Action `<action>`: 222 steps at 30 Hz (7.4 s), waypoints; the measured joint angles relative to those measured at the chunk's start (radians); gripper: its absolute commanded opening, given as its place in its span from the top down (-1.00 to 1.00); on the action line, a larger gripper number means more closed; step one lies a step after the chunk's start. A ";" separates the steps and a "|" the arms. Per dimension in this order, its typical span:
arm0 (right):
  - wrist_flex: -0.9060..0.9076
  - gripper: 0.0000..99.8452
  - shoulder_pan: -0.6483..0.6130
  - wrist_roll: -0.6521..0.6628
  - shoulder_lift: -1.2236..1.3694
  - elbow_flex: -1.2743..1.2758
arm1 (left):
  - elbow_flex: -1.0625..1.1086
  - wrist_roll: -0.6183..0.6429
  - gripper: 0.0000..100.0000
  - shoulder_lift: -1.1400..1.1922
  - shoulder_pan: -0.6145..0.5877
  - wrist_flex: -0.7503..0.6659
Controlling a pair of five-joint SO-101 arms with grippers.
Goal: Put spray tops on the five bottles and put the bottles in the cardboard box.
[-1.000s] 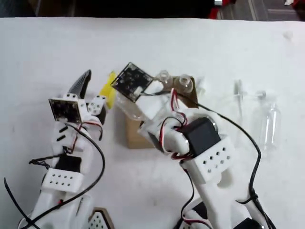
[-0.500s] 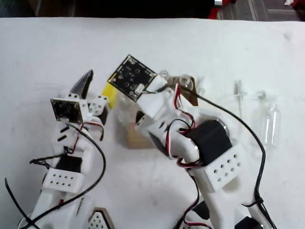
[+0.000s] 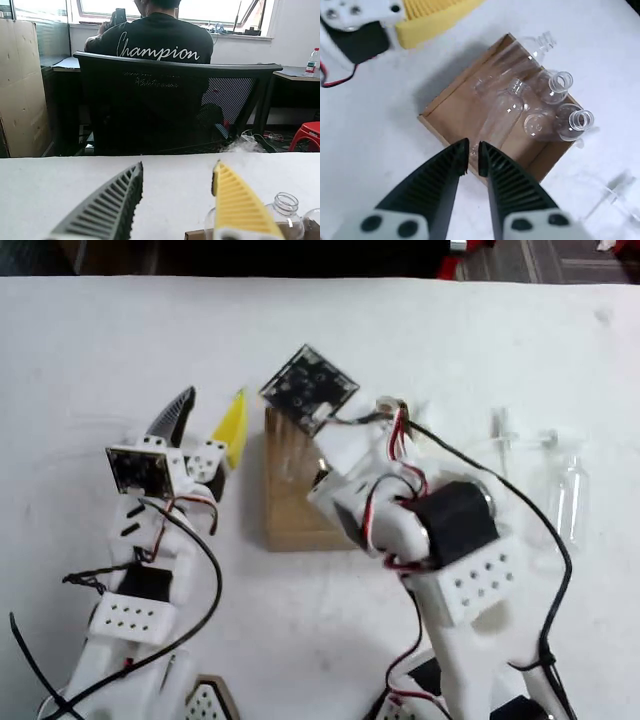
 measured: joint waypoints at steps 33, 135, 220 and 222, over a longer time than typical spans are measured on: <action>-0.473 0.64 0.031 -0.117 0.505 0.058 | 0.000 -0.002 0.58 0.000 -0.106 0.000; -0.229 0.97 -0.239 -0.341 0.021 -0.316 | 0.000 -0.002 0.58 0.000 -0.164 -0.031; -1.993 0.74 0.055 -0.222 0.566 0.763 | 0.000 -0.002 0.58 0.000 -0.164 -0.031; -1.992 0.74 0.055 -0.222 0.562 0.763 | 0.000 -0.002 0.58 0.000 -0.164 -0.031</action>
